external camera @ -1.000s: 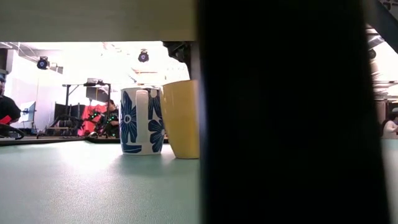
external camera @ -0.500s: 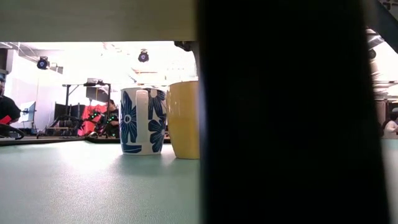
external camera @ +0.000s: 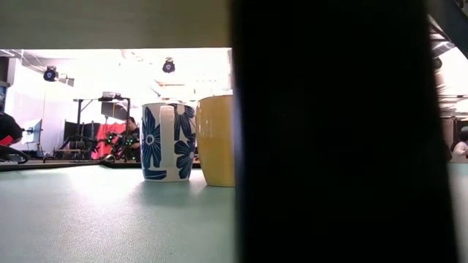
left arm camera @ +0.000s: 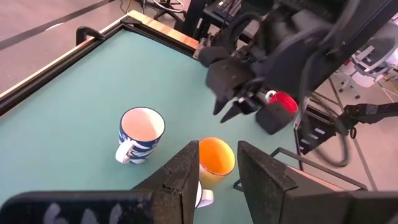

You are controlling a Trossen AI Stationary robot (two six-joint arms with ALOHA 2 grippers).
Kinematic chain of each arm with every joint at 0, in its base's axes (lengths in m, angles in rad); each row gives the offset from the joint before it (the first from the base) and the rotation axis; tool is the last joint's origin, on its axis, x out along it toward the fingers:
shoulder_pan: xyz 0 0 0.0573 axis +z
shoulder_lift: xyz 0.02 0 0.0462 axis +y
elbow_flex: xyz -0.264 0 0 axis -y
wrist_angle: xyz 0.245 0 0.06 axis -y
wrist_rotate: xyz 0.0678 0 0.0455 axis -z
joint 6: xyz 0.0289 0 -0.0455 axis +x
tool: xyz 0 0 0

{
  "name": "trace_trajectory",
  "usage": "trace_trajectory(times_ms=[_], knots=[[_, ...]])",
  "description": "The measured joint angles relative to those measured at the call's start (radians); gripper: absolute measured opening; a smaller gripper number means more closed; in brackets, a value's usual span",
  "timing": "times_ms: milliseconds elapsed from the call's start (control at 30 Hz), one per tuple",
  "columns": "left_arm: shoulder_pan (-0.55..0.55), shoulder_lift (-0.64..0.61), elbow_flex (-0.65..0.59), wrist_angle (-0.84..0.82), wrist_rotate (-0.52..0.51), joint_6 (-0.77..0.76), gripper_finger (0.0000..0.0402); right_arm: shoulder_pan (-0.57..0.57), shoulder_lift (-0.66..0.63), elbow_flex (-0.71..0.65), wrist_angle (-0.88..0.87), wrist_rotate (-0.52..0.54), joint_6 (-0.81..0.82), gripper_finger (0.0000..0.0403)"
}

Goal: Place coffee mugs
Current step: Move the red mug to the center of the table

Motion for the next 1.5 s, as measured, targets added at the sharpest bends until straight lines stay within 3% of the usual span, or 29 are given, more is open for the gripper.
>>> trace_trajectory(times_ms=[267,567,800,1033,1200,1500], knots=[[0.0,0.001,0.0,0.0,0.0,0.007,0.0092,0.064,-0.077,-0.009,-0.002,0.0,0.105,0.0082],[0.0,0.001,0.0,0.0,0.0,0.012,0.0092,0.221,-0.125,-0.086,-0.001,-0.06,0.276,0.0082],[0.0,0.003,0.0,0.001,0.0,0.026,0.0092,0.363,-0.163,-0.201,-0.001,-0.094,0.526,0.0082],[0.0,0.013,0.0,0.012,0.0,0.006,0.0092,0.541,-0.215,-0.334,0.003,-0.215,0.898,0.0082],[0.0,0.03,0.0,0.034,0.0,0.026,0.0092,0.627,-0.251,-0.423,0.071,-0.239,1.128,0.0082],[0.0,0.063,0.0,0.036,0.0,0.06,0.0092,0.696,-0.289,-0.585,0.197,-0.245,1.277,0.0082]])
